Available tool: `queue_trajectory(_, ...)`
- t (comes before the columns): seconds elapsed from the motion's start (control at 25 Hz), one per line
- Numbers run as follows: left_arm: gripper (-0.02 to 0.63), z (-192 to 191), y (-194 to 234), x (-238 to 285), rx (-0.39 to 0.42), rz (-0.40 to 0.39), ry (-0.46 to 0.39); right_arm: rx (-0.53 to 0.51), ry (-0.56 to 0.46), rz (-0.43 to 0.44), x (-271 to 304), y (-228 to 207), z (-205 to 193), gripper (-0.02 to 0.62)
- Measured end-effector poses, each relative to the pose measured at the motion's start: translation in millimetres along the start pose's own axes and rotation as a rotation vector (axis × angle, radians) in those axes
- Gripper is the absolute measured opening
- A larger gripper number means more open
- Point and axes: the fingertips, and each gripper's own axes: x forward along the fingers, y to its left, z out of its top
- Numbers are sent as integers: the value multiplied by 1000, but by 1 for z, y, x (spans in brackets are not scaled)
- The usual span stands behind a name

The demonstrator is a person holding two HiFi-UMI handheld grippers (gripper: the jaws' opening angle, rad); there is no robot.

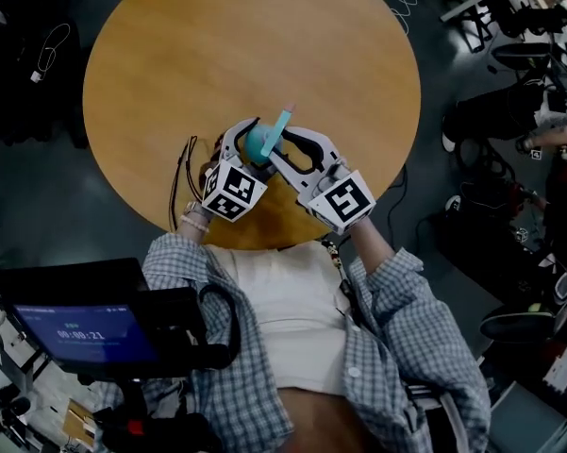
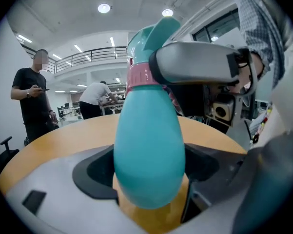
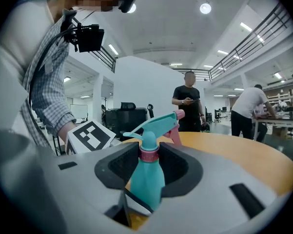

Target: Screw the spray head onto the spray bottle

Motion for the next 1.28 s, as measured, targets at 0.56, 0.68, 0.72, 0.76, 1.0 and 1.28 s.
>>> queue_trajectory(0.56, 413, -9, -4, 1, -50, 44, -8, 4, 84, 18, 2, 9, -10, 123)
queue_trajectory(0.68, 413, -15, -4, -1, -49, 31, 5, -2, 77, 23, 5, 11, -13, 123)
queue_trajectory(0.72, 413, -16, -5, -2, -44, 26, 10, -6, 77, 28, 5, 11, -14, 123)
queue_trajectory(0.76, 413, -18, -6, -3, -41, 22, 15, -11, 80, 31, 5, 11, -15, 123)
queue_trajectory(1.0, 413, -32, 3, -21, -69, 48, 33, -18, 100, 29, 9, 6, -18, 123)
queue_trajectory(1.28, 256, -56, 17, -67, -76, 209, 50, -17, 123, 5, 9, -1, -32, 123)
